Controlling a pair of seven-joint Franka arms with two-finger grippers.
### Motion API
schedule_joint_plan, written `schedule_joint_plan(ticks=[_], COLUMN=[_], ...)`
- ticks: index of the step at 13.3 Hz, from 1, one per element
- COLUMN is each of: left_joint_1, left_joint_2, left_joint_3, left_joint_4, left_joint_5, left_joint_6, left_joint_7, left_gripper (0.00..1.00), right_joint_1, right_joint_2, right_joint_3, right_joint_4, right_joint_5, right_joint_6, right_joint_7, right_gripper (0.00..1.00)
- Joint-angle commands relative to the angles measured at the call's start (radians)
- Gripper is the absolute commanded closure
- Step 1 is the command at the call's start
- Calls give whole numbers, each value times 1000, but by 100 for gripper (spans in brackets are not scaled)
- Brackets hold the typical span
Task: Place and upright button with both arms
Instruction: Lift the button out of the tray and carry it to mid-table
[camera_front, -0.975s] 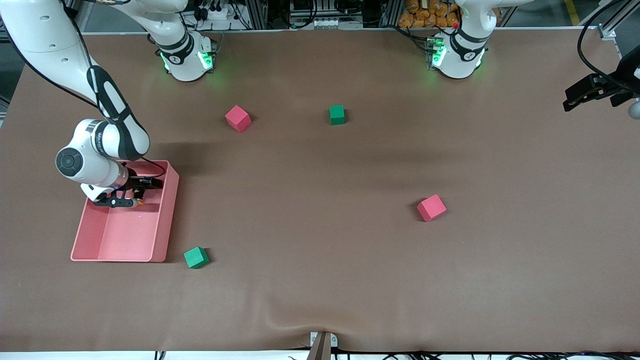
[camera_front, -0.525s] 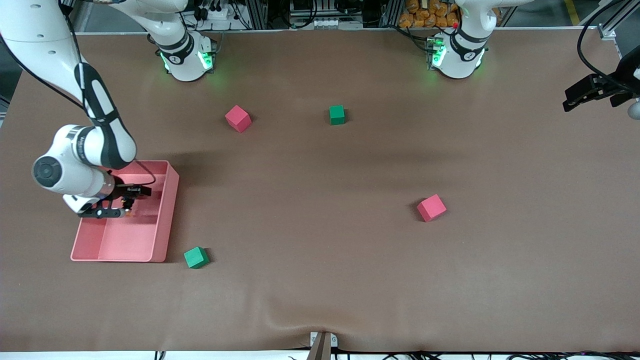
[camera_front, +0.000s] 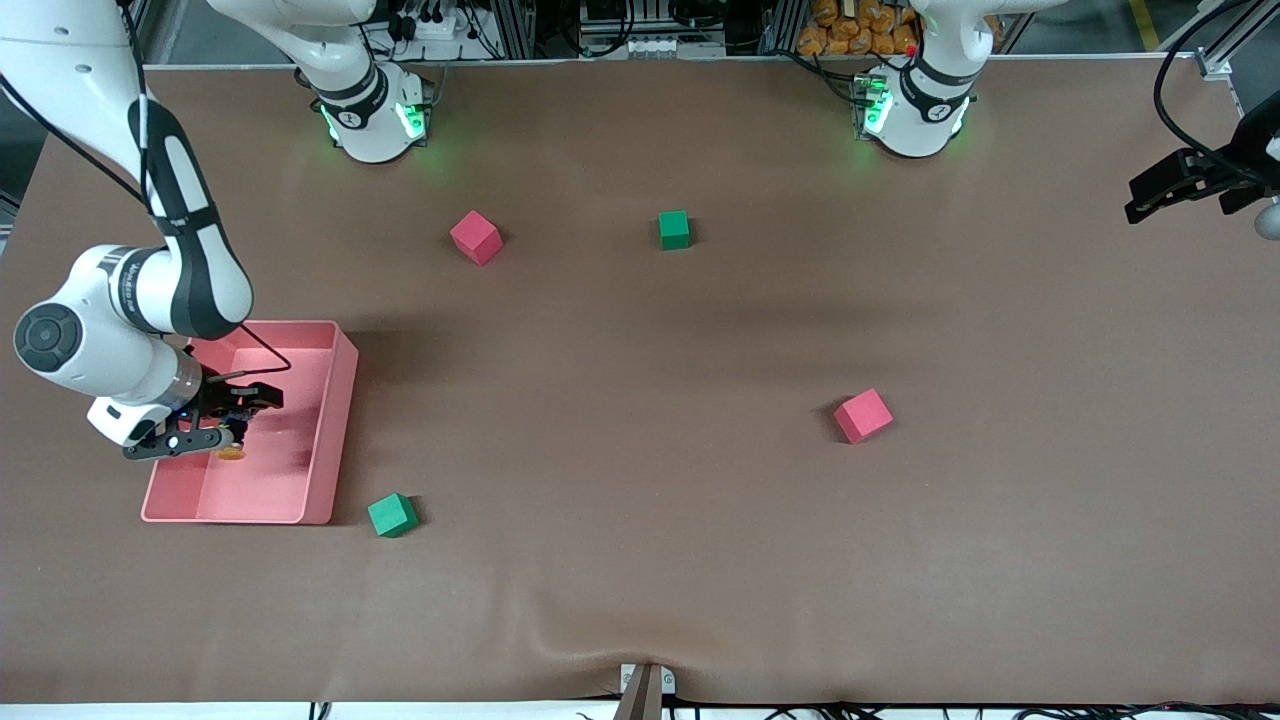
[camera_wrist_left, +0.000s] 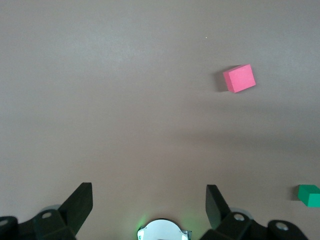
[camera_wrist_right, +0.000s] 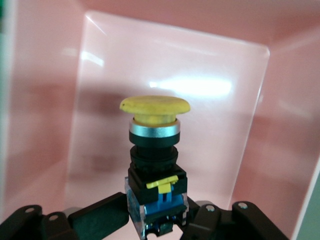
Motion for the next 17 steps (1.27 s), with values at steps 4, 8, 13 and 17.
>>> schedule_joint_plan(ticks=[4,8,13,17], left_joint_1=[6,6,6,9], left_joint_2=[8,2,-18,-23], left_joint_3=[-4,-3,-3,-3], left_joint_4=[21,20,15,12], left_joint_5=[2,2,-6,-10], left_joint_6=[-16,-16,-52,-59], left_joint_7=[16,17,14,3], left_gripper=[0,0,0,0], right_joint_1=[35,275,609,734], right_joint_2=[-57,-22,243,432], right_joint_3=[131,174,172,168], right_joint_4=[57,133,429,616], right_joint_5=[-3,-3,-12,-23], right_joint_6=[-33,-48,-65,-51], right_joint_7=[-24,210,705,975], right_gripper=[100,100,100,100])
